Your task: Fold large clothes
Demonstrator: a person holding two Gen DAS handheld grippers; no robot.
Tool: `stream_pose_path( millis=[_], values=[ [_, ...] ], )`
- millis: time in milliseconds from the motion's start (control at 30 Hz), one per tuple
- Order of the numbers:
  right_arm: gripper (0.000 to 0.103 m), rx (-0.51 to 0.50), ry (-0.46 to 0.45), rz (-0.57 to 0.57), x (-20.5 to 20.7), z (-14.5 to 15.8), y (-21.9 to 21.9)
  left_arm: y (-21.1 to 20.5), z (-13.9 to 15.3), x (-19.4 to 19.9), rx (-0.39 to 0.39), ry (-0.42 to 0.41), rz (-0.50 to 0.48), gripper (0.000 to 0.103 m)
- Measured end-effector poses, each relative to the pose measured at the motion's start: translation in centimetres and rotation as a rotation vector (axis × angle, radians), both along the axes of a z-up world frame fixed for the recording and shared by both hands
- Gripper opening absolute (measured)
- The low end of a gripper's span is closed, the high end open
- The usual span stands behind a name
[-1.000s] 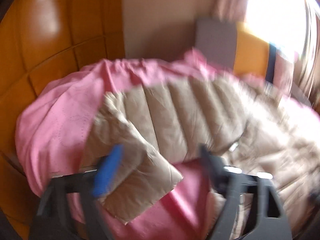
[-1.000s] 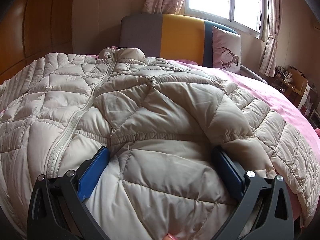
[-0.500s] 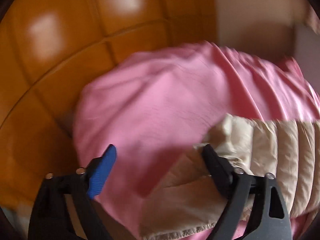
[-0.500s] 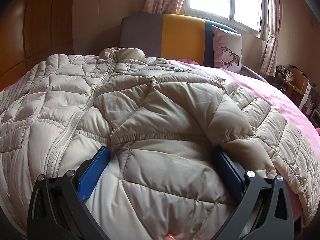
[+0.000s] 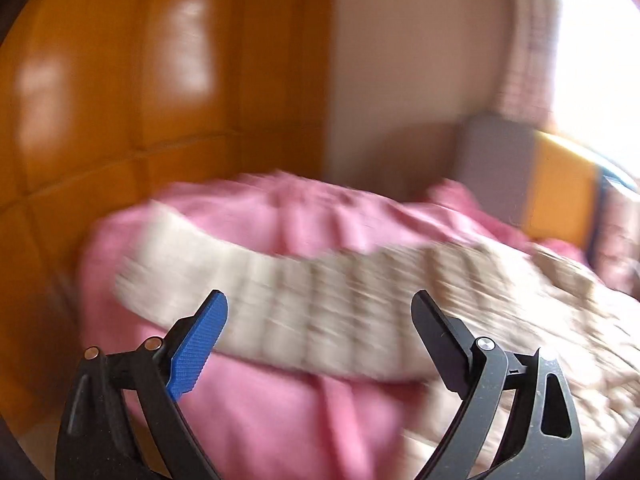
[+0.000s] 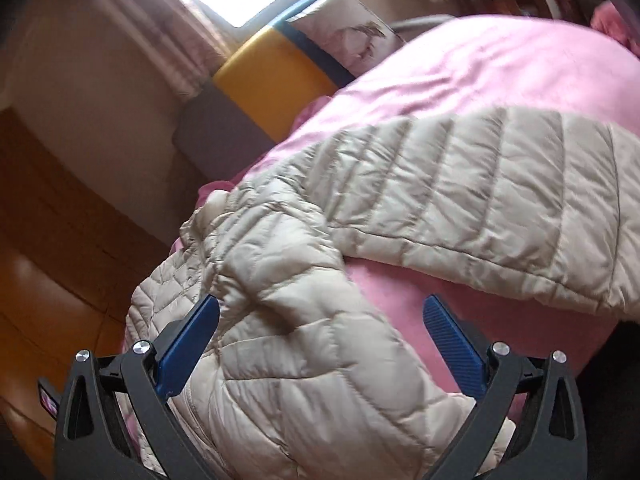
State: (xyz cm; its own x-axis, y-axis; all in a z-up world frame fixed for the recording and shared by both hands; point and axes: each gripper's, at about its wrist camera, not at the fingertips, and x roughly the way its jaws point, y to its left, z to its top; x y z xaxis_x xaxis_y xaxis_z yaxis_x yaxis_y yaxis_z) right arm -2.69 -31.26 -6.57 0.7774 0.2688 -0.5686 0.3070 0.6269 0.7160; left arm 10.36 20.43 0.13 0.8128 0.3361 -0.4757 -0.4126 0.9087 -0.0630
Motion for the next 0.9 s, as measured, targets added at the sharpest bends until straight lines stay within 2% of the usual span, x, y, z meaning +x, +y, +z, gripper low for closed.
stream_pose_path(
  millis=[33,100,167,233,300,333,367,400,467,500,533,567,767,833,867,900],
  values=[
    [0.097,0.045,0.020,-0.030,0.2,-0.8,-0.9,-2.0,-0.6,0.2,-0.034,0.007,-0.087,0.092],
    [0.087,0.149,0.045,-0.105,0.7,-2.6,-2.9,-4.7,-1.7,0.7,-0.051,0.048,-0.181,0.092],
    [0.086,0.208,0.009,-0.165,1.0,-3.0,-4.6,-7.4,-3.1,1.1,-0.050,0.091,-0.267,0.092],
    [0.086,0.195,-0.001,-0.195,2.0,-2.6,-5.5,-9.2,-4.7,2.0,-0.027,0.145,-0.337,0.092],
    [0.086,0.161,-0.004,-0.204,3.4,-2.1,-6.1,-10.6,-6.4,2.2,0.009,0.207,-0.349,0.092],
    [0.076,0.117,-0.001,-0.202,4.1,-1.5,-6.4,-10.8,-7.2,2.7,0.010,0.250,-0.363,0.092],
    [0.051,0.078,0.018,-0.199,4.7,-1.0,-7.1,-10.9,-7.7,2.7,0.008,0.270,-0.363,0.092],
    [0.046,0.068,0.026,-0.194,5.2,-0.6,-7.2,-10.7,-8.2,2.7,0.003,0.272,-0.355,0.092],
    [0.046,0.077,0.002,-0.179,6.4,0.1,-8.4,-10.4,-8.5,2.3,-0.011,0.254,-0.353,0.095],
    [0.041,0.043,0.025,-0.176,7.3,0.3,-9.0,-10.2,-8.6,2.2,-0.010,0.252,-0.353,0.095],
    [0.031,0.009,0.033,-0.175,8.1,0.3,-9.7,-10.2,-8.7,2.1,-0.005,0.252,-0.354,0.097],
    [0.011,-0.049,0.035,-0.177,8.9,0.7,-10.5,-9.9,-8.9,2.1,-0.002,0.255,-0.351,0.097],
    [0.008,-0.358,-0.109,-0.229,12.1,5.5,-15.7,-10.6,-8.8,1.7,-0.040,0.257,-0.349,0.098],
    [0.008,-0.414,-0.080,-0.238,13.8,4.7,-16.8,-10.7,-8.9,1.8,-0.038,0.261,-0.353,0.099],
    [0.009,-0.417,-0.030,-0.245,14.9,3.3,-17.6,-10.7,-9.0,1.9,-0.026,0.267,-0.355,0.099],
    [0.013,-0.397,0.025,-0.251,15.7,1.7,-18.3,-10.7,-9.0,2.0,-0.019,0.270,-0.357,0.099]
  ],
)
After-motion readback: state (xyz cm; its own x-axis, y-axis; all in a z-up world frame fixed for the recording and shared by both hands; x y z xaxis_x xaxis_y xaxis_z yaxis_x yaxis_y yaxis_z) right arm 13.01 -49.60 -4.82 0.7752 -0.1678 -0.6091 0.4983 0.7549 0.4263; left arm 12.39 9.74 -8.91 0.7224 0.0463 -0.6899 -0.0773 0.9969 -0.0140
